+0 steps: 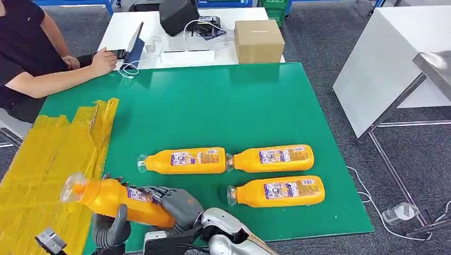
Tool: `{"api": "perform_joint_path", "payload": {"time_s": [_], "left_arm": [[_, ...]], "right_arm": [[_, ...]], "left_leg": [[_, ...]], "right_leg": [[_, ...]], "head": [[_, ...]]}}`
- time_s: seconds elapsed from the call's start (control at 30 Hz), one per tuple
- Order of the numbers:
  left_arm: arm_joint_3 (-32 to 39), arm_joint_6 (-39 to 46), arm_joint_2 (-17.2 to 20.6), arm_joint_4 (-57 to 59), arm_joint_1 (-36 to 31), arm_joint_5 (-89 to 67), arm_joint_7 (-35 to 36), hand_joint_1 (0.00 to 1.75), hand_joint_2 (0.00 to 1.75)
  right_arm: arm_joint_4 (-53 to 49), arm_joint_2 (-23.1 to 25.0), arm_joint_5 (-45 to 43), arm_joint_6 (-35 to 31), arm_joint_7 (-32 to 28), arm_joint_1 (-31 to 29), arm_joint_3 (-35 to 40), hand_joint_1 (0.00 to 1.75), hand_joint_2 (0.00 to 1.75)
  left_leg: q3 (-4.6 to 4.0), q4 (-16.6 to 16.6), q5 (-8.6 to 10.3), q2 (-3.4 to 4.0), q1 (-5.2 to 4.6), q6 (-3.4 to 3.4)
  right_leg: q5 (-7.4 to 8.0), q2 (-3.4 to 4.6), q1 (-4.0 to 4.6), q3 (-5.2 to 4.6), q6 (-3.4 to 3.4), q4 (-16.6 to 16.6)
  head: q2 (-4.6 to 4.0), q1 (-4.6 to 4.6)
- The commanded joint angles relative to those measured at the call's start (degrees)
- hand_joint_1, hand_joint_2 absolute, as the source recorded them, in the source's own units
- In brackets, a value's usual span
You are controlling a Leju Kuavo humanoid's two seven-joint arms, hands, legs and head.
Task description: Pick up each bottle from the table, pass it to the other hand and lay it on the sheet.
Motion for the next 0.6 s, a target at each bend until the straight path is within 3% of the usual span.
{"api": "perform_joint_path", "payload": {"time_s": [0.03,0.23,0.27,0.3,0.33,0.4,0.47,0.6], "left_arm": [[-2.4,4.4,0.1,1.7,-4.3,-3.1,-1.6,1.75,1.75],[-2.5,4.5,0.3,1.1,-4.2,-3.0,-1.5,1.75,1.75],[-2.3,5.5,0.3,0.7,-4.1,-3.7,-2.0,1.75,1.75],[-2.7,7.4,0.9,-0.7,-4.0,-5.8,-3.1,1.75,1.75],[-2.7,10.8,1.6,-2.4,-3.9,-9.1,-4.1,1.75,1.75],[-2.5,20.9,3.8,-6.7,-4.5,-19.1,-5.5,1.75,1.75],[-2.1,32.0,6.1,-9.0,-6.5,-30.5,-6.1,1.75,1.75],[-2.2,32.4,6.7,-9.2,-6.9,-30.3,-5.0,1.75,1.75]], "right_arm": [[4.6,-0.3,-0.2,-3.2,0.6,-0.2,2.7,1.75,1.75],[3.7,-0.9,-0.2,-2.9,0.7,-0.3,2.6,1.75,1.75],[2.4,-1.0,0.1,-5.3,0.8,0.5,1.4,1.75,1.75],[0.3,-1.3,0.3,-8.0,0.9,1.4,-0.5,1.61,1.75],[-3.0,-2.0,1.0,-10.5,1.2,2.2,-2.4,0.00,1.75],[-11.1,-5.0,2.6,-12.6,3.7,2.2,-6.8,0.00,1.75],[-15.6,-7.8,3.4,-10.5,5.4,0.7,-11.4,0.00,1.75],[-15.4,-7.4,4.0,-8.4,4.4,1.0,-13.5,0.00,1.75]], "left_leg": [[0.07,-0.1,0.02,-0.14,0.02,0.01],[0.15,-0.1,-0.02,-0.13,0.04,0.03],[0.13,0.0,-0.02,-0.12,0.03,0.03],[0.15,0.0,-0.03,-0.12,0.04,0.03],[0.03,0.0,0.01,-0.12,0.02,0.02],[0.03,0.0,-0.03,-0.23,0.06,0.03],[-0.03,0.2,-0.08,-0.31,0.09,0.05],[-0.14,0.1,0.05,-0.19,0.05,0.03]], "right_leg": [[-0.03,-0.15,0.03,0.12,-0.04,-0.1],[-0.06,-0.15,0.05,0.21,-0.05,-0.1],[-0.05,-0.13,0.04,0.18,-0.04,-0.1],[-0.05,-0.13,0.06,0.21,-0.05,-0.1],[-0.03,-0.13,0.02,0.06,-0.02,0.0],[-0.08,-0.25,0.07,0.12,-0.05,0.0],[-0.15,-0.34,0.11,0.13,-0.07,0.1],[0.01,-0.19,0.06,-0.07,-0.04,0.0]], "head": [[0.00,0.00],[0.00,0.00],[0.00,0.00],[0.00,0.00],[0.00,0.00],[0.00,0.02],[0.00,0.00],[0.00,0.00]]}}
